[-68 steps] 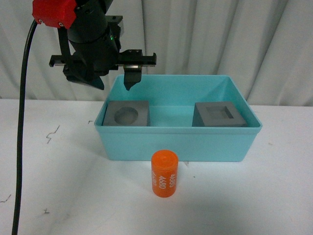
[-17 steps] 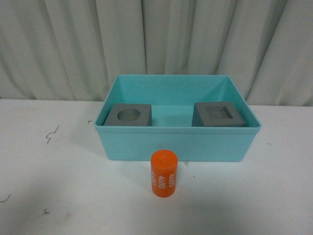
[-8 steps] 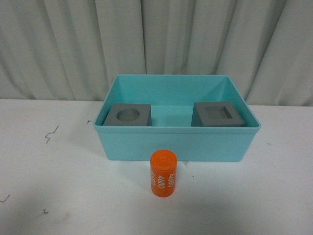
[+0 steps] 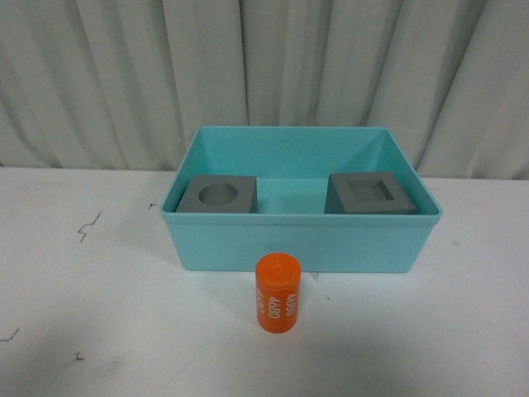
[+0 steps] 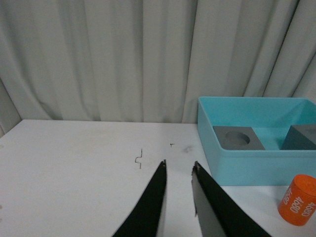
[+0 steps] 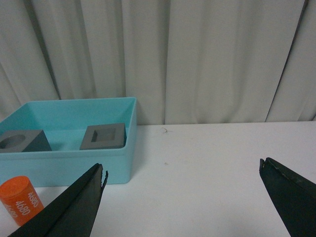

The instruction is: Place gray and orange parts in blue box

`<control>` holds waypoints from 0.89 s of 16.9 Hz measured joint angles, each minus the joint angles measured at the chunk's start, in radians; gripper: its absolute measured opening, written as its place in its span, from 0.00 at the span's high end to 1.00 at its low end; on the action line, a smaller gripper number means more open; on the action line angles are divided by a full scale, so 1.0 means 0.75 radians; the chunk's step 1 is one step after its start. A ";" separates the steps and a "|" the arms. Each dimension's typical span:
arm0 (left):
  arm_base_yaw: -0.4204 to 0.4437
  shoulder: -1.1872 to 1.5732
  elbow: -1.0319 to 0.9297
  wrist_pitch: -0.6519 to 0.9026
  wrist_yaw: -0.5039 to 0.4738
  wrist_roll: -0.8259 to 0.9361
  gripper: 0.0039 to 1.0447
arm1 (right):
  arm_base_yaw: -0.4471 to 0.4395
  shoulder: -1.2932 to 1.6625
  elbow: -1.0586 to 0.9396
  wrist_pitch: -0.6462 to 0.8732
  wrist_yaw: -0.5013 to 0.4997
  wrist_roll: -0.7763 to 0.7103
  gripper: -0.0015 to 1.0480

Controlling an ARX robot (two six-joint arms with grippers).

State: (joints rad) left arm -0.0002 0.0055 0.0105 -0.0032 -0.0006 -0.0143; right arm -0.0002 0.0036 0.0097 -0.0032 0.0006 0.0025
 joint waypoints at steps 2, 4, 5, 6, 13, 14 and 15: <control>0.000 0.000 0.000 0.000 0.001 -0.001 0.61 | 0.000 0.000 0.000 0.000 0.000 0.000 0.06; 0.000 0.000 0.000 0.000 0.001 -0.001 0.44 | 0.000 0.000 0.000 0.000 0.000 0.000 0.06; 0.000 0.000 0.000 0.000 0.001 -0.001 0.33 | 0.000 0.000 0.000 0.000 0.000 0.000 0.06; 0.000 0.000 0.000 0.000 0.001 0.000 0.21 | 0.000 0.000 0.000 0.000 0.000 0.000 0.06; 0.000 0.000 0.000 0.000 0.001 0.001 0.06 | 0.092 0.552 0.251 0.136 0.047 -0.063 0.06; 0.000 0.000 0.000 0.000 0.000 0.001 0.06 | 0.116 0.732 0.352 0.274 0.041 -0.036 0.06; 0.000 0.000 0.000 0.000 0.001 0.001 0.06 | 0.145 0.925 0.461 0.362 0.012 0.007 0.06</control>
State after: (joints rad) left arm -0.0002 0.0055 0.0105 -0.0032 -0.0002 -0.0139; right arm 0.1089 0.6975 0.3553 0.2680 0.0097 0.0074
